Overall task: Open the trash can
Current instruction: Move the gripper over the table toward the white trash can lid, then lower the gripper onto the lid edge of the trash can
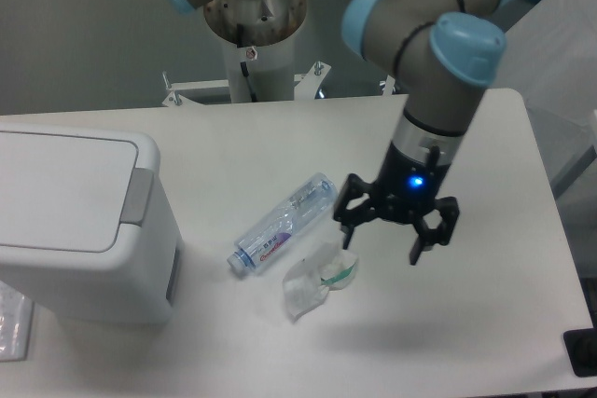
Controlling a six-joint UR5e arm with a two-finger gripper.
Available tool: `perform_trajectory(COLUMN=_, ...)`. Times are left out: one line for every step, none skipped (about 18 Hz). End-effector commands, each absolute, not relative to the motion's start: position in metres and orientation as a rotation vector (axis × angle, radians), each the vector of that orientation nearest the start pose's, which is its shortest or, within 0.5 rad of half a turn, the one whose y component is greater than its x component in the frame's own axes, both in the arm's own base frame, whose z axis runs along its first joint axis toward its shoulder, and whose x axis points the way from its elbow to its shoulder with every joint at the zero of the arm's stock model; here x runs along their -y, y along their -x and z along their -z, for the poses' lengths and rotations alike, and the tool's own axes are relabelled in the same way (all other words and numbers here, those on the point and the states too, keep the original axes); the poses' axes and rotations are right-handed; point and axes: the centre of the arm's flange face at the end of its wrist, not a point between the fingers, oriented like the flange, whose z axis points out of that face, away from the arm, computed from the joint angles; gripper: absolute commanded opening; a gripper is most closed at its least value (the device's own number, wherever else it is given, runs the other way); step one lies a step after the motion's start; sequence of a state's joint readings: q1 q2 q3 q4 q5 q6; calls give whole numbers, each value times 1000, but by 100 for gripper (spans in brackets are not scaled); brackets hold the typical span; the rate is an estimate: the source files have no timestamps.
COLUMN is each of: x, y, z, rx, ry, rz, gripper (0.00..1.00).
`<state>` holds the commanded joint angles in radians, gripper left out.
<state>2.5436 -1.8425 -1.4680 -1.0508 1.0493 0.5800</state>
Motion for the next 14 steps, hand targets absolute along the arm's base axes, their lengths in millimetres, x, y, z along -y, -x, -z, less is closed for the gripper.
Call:
perform_trajectory(x=-511, y=395, z=-469, rx=348, ry=2494, rz=170, gripper=100)
perform_trajectory(x=-518, y=378, z=-480, rx=324, ry=2476, rz=189, gripper=100)
perform_trajectory(x=-522, y=363, z=-490, rx=303, ry=2449, rz=219, gripper=100)
perform_trajectory(x=-524, y=354, z=-489, rx=278, ry=2421, rz=274, gripper=100)
perform_trajectory(x=-532, y=339, z=-491, rx=237, ry=2370, rz=344, gripper=100)
perform_trajectory(x=-539, y=326, z=-495, rx=212, ry=2346, rz=374, gripper=100)
perform_trajectory(x=-535, y=324, z=-497, rx=229, ry=2352, rz=370, gripper=100)
perform_trajectory(x=-532, y=321, z=-492, rx=243, ry=2358, rz=377, gripper=100)
perform_trajectory(x=-531, y=318, z=-483, rx=247, ry=2365, rz=392, gripper=100)
perform_trajectory(x=-530, y=314, z=-484, rx=247, ry=2366, rz=395, gripper=100)
perform_trajectory(x=-526, y=306, z=-485, rx=240, ry=2366, rz=395, gripper=100)
perform_trajectory(x=-523, y=304, z=-481, rx=241, ry=2371, rz=402, gripper=100)
perform_trajectory(x=-521, y=301, z=-476, rx=244, ry=2376, rz=409, gripper=100)
perform_trajectory(x=-518, y=296, z=-474, rx=245, ry=2379, rz=414, gripper=100)
